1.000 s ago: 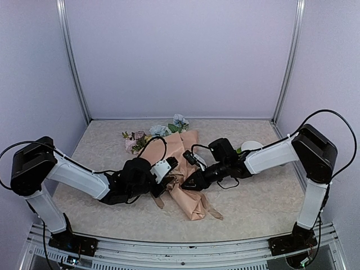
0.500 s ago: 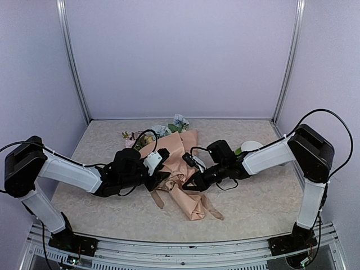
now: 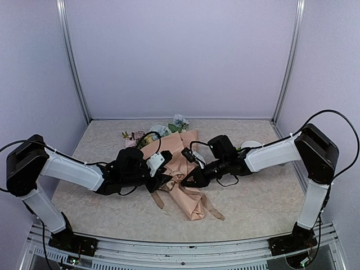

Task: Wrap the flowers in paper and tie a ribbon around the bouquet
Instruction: Cross the half-tied ribbon over the folded bouquet.

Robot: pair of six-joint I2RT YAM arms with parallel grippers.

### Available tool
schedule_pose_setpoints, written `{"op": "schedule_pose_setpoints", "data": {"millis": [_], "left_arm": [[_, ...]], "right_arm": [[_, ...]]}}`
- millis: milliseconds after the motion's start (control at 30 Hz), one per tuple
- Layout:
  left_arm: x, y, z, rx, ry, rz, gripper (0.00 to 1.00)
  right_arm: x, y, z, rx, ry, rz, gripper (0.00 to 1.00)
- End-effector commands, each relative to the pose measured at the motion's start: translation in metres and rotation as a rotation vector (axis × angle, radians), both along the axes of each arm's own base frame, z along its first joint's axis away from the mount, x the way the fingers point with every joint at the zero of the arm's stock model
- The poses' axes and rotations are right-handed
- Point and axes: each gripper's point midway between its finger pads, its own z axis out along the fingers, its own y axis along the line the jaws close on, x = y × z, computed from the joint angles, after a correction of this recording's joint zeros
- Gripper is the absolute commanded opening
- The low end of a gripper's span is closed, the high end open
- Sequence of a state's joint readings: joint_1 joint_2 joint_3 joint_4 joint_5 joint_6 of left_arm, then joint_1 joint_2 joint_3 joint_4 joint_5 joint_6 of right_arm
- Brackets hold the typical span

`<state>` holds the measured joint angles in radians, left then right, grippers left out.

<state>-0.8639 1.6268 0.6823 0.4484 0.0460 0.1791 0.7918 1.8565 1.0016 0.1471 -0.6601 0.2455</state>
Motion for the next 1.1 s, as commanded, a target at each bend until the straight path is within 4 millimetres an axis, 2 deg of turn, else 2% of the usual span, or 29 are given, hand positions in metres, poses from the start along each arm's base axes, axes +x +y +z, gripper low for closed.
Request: {"op": "schedule_pose_setpoints", "data": {"millis": [0,133,200,300,400,533,667,767,933,1033,1067], "left_arm": [[0.013,0.010,0.030,-0.055,-0.058,0.073,0.40],[0.010,0.011,0.038,-0.066,-0.050,0.059,0.41],[-0.001,0.008,0.042,-0.098,-0.030,0.012,0.42],[-0.028,-0.002,0.045,-0.144,0.014,-0.128,0.43],[-0.037,-0.007,0.033,-0.118,0.044,-0.174,0.45],[-0.031,-0.014,0.013,-0.047,0.063,-0.168,0.44],[-0.017,-0.014,0.003,-0.005,0.044,-0.115,0.36],[-0.016,-0.018,0.004,-0.015,0.035,-0.120,0.30],[-0.017,-0.027,0.014,-0.055,0.029,-0.116,0.12],[-0.018,-0.026,0.009,-0.054,0.034,-0.107,0.01],[-0.016,-0.025,0.007,-0.052,0.040,-0.090,0.00]], "right_arm": [[0.006,0.006,0.032,0.036,-0.092,0.038,0.23],[0.007,0.008,0.039,0.039,-0.135,0.058,0.27],[0.002,0.010,0.037,0.036,-0.164,0.070,0.29],[-0.007,0.011,0.030,0.038,-0.162,0.079,0.34],[-0.006,0.011,0.021,0.031,-0.146,0.058,0.36],[-0.005,0.013,0.019,0.036,-0.134,0.059,0.35],[-0.005,0.012,0.022,0.044,-0.139,0.057,0.35],[-0.006,0.009,0.017,0.030,-0.130,0.052,0.35],[-0.006,0.008,0.013,0.024,-0.119,0.044,0.35],[-0.006,0.008,0.012,0.030,-0.113,0.032,0.35],[-0.005,0.007,0.011,0.031,-0.112,0.024,0.35]]}}
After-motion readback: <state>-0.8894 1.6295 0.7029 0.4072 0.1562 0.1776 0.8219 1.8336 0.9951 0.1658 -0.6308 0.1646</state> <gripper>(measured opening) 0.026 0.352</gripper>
